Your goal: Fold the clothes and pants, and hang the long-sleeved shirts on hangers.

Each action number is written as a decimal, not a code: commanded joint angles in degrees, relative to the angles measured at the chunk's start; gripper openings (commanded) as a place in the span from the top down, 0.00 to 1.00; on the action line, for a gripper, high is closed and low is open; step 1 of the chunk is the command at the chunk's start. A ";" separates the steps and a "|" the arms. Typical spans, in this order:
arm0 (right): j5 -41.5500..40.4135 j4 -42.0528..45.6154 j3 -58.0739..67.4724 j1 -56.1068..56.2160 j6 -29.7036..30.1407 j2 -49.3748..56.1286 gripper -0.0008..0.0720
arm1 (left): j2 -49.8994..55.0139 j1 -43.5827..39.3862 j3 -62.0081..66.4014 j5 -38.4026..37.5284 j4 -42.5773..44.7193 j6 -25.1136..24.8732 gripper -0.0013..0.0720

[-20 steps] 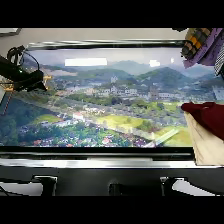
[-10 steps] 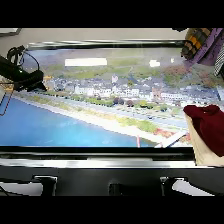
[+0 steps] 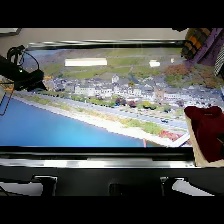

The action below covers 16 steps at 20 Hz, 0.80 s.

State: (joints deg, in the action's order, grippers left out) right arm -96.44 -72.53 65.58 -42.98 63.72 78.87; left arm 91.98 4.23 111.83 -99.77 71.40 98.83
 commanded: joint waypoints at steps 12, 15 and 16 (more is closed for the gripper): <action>23.12 -16.81 2.10 0.09 9.09 -10.91 0.74 | 0.17 -0.17 -0.04 3.82 0.09 -1.46 0.96; 29.92 -35.04 2.19 5.09 19.93 -12.46 0.75 | 0.17 -2.12 -0.04 5.29 2.58 -4.00 0.96; 28.85 -36.00 2.19 8.90 22.03 -12.44 0.79 | -0.07 -3.30 -0.63 5.11 4.07 -4.61 0.97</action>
State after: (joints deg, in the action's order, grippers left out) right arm -74.76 -93.23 67.20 -39.42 76.71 67.96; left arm 92.09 2.74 111.66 -95.81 72.66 96.31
